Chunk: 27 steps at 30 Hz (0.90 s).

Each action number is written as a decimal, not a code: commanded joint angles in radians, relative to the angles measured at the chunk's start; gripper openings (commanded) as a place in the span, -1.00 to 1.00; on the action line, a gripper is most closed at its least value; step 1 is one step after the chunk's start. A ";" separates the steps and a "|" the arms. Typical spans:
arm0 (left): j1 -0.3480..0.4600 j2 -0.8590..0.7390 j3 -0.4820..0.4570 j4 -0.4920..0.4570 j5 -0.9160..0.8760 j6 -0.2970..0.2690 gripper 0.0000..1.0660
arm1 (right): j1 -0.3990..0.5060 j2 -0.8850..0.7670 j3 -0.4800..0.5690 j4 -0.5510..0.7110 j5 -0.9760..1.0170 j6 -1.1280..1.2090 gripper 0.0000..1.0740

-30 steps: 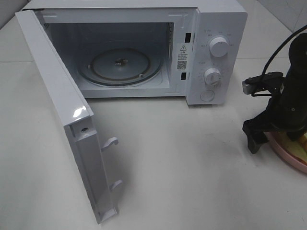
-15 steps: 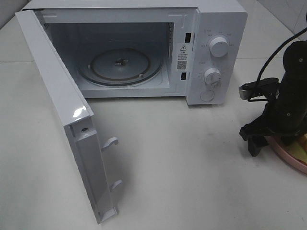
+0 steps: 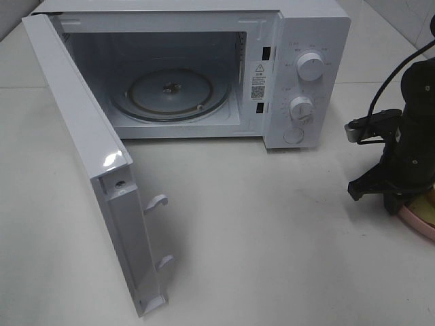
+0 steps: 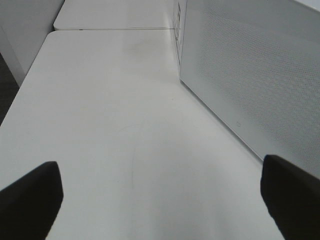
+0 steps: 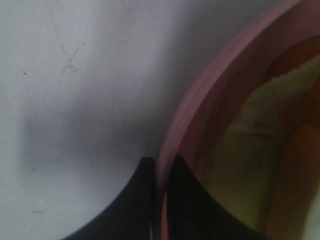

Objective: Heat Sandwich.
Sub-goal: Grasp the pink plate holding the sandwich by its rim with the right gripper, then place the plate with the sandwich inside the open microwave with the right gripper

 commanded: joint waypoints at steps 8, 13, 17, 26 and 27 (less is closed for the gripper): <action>-0.003 -0.028 0.002 -0.009 -0.003 -0.002 0.90 | -0.002 0.000 -0.002 -0.010 0.020 0.015 -0.99; -0.003 -0.028 0.002 -0.009 -0.003 -0.002 0.90 | -0.001 0.000 -0.002 -0.048 0.047 0.053 -0.99; -0.003 -0.028 0.002 -0.009 -0.003 -0.002 0.90 | -0.001 -0.011 -0.002 -0.075 0.061 0.085 -0.99; -0.003 -0.028 0.002 -0.009 -0.003 -0.002 0.90 | 0.028 -0.065 0.001 -0.134 0.131 0.139 -0.99; -0.003 -0.028 0.002 -0.009 -0.003 -0.002 0.90 | 0.041 -0.070 0.001 -0.140 0.139 0.143 -0.99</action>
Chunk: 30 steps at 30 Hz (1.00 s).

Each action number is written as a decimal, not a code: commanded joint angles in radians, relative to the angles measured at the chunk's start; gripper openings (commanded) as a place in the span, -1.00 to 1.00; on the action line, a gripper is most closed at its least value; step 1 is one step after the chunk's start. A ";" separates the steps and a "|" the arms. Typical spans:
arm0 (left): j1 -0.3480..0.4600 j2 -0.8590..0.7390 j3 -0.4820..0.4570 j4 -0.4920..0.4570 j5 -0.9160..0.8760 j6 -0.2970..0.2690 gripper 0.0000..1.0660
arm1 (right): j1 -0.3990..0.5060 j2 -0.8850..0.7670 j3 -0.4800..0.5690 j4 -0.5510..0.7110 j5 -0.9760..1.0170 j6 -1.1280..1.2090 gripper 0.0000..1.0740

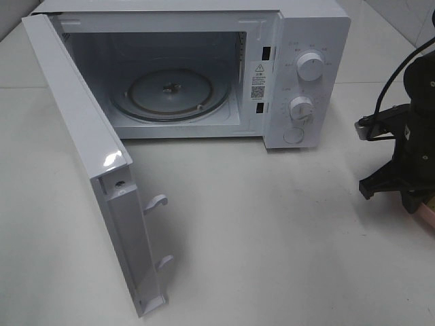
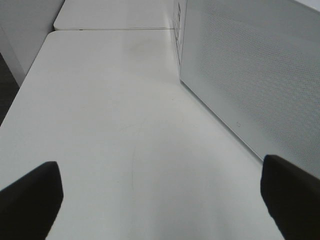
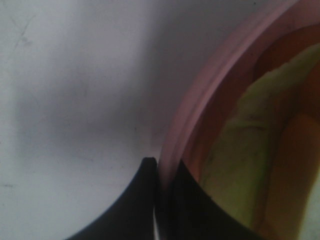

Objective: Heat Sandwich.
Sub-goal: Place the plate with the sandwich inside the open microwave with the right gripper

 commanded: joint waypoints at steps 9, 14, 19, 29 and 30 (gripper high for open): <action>-0.003 -0.028 0.002 -0.009 -0.003 -0.002 0.90 | 0.103 -0.094 0.014 -0.061 0.127 0.043 -0.99; -0.003 -0.028 0.002 -0.009 -0.003 -0.002 0.90 | 0.143 -0.142 0.067 -0.055 0.132 0.046 -0.99; -0.003 -0.028 0.002 -0.009 -0.003 -0.002 0.90 | 0.197 -0.206 0.117 -0.054 0.147 0.059 -0.99; -0.003 -0.028 0.002 -0.009 -0.003 -0.002 0.90 | 0.324 -0.322 0.184 -0.035 0.212 0.058 -0.99; -0.003 -0.028 0.002 -0.009 -0.003 -0.002 0.90 | 0.324 -0.322 0.184 -0.035 0.212 0.058 -0.99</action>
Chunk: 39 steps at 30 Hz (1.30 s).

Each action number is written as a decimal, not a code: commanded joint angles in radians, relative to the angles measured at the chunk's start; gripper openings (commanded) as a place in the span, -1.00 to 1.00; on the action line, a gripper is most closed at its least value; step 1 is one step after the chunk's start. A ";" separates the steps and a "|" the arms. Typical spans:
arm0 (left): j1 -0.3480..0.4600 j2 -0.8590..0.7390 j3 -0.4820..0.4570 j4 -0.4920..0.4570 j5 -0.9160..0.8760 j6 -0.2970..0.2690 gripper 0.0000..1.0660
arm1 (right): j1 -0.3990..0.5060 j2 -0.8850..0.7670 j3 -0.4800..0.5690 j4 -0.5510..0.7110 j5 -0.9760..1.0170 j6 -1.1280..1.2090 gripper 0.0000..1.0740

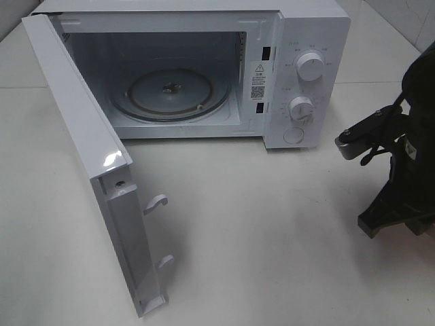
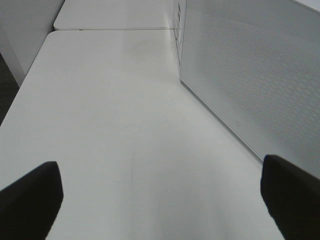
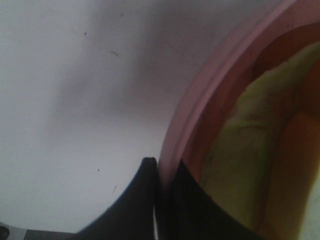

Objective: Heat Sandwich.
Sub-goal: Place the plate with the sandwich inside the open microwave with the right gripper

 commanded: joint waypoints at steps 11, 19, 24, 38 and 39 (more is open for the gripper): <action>-0.003 -0.028 0.002 -0.009 -0.003 -0.002 0.90 | 0.191 -0.135 0.035 -0.015 0.105 0.007 -0.98; -0.003 -0.028 0.002 -0.009 -0.003 -0.002 0.90 | 0.335 -0.202 0.035 -0.012 0.159 0.007 -0.98; -0.003 -0.028 0.002 -0.009 -0.003 -0.002 0.90 | 0.408 -0.234 0.035 -0.011 0.181 0.006 -0.98; -0.003 -0.028 0.002 -0.009 -0.003 -0.002 0.90 | 0.623 -0.248 0.035 0.011 0.210 -0.063 -0.98; -0.003 -0.028 0.002 -0.009 -0.003 -0.002 0.90 | 0.649 -0.248 0.035 0.011 0.209 -0.095 -0.98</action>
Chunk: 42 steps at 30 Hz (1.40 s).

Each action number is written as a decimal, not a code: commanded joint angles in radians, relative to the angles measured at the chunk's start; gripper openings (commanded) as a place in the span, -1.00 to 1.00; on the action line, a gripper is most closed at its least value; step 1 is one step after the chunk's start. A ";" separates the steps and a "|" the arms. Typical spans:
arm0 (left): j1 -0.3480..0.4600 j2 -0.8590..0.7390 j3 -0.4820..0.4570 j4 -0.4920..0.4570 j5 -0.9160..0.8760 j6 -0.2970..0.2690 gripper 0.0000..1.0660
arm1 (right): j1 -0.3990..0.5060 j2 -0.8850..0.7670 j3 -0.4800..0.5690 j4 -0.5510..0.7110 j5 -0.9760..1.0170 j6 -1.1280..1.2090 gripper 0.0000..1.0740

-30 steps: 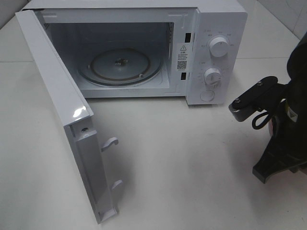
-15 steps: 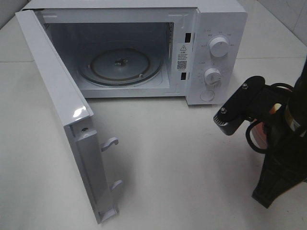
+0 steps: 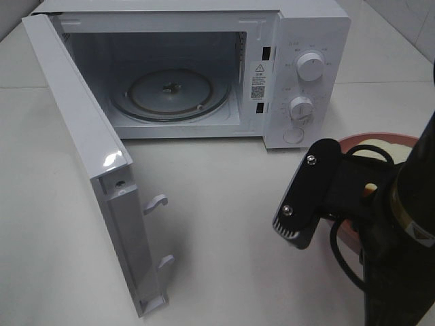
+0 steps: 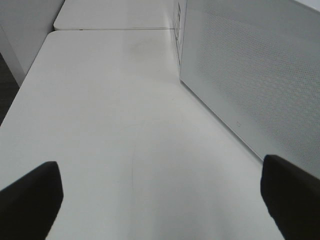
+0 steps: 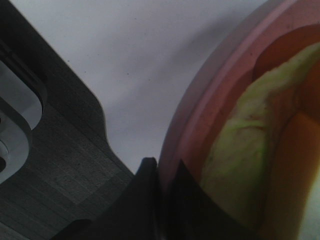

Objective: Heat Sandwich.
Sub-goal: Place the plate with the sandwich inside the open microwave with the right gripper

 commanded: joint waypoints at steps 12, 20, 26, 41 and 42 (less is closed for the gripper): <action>-0.003 -0.028 0.002 -0.009 -0.003 -0.002 0.90 | 0.068 -0.006 0.003 -0.018 -0.056 -0.322 -0.98; -0.003 -0.028 0.002 -0.009 -0.003 -0.002 0.90 | 0.068 -0.006 0.003 -0.022 -0.112 -0.408 -0.97; -0.003 -0.028 0.002 -0.009 -0.003 -0.002 0.90 | 0.065 -0.006 0.003 -0.027 -0.141 -0.402 -0.97; -0.003 -0.028 0.002 -0.009 -0.003 -0.002 0.90 | -0.099 -0.006 0.003 -0.033 -0.236 -0.804 -0.99; -0.003 -0.028 0.002 -0.009 -0.003 -0.002 0.90 | -0.115 -0.006 0.003 -0.026 -0.244 -0.833 -0.99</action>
